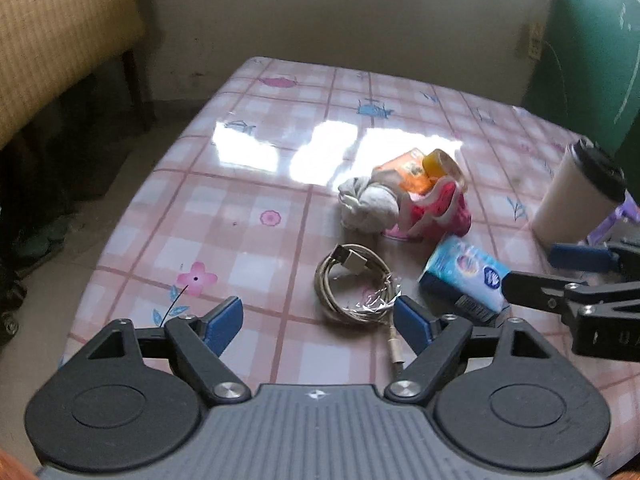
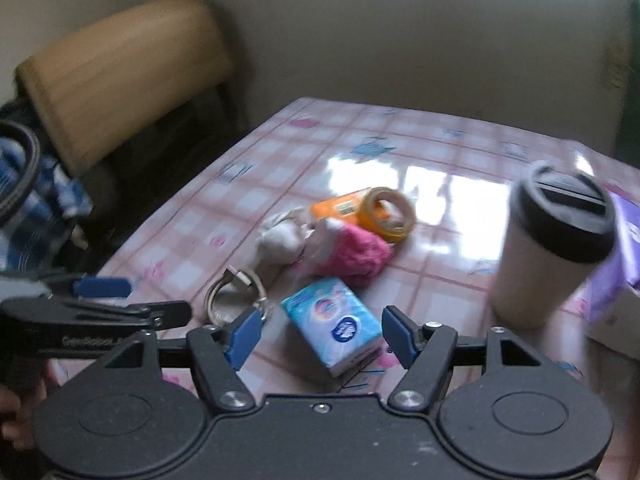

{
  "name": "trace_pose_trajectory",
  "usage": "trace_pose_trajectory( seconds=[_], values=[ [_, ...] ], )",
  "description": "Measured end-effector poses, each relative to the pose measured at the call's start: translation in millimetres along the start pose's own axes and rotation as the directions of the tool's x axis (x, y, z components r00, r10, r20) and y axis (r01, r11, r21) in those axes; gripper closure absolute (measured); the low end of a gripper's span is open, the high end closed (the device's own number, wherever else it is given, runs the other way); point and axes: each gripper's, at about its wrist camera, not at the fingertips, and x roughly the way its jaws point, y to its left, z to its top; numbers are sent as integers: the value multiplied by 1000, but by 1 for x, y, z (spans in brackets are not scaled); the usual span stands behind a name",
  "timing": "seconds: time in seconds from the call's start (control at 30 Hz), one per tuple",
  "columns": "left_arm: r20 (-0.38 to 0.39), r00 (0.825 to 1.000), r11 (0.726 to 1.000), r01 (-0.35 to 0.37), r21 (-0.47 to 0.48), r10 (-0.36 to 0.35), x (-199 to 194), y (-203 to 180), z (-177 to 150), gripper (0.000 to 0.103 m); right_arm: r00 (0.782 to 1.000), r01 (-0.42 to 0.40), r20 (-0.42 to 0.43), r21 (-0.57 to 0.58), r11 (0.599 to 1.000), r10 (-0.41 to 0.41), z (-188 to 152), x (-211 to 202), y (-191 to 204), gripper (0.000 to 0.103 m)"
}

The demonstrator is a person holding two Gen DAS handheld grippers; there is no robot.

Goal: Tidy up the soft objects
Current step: 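Return both grippers to the remaining items on the table, then grasp the coiled cable with the left gripper while the right grasps the blue tissue pack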

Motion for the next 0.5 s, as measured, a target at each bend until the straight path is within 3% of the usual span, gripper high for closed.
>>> trace_pose_trajectory(
  seconds=[0.07,0.2,0.4,0.5],
  values=[
    [5,1000,1000,17,15,-17,5,-1,1,9,1000,-8,-14,-34,999,7,0,9,2,23],
    [-8,1000,998,12,59,-11,24,-10,3,8,999,0,-35,-68,998,-3,1,27,-2,23],
    [-55,998,999,-13,50,16,50,-8,0,8,997,-15,-83,-75,997,9,2,57,-10,22],
    [-42,999,999,-16,45,18,52,-2,-1,8,994,-25,-106,-71,997,18,1,69,-14,22]
  ],
)
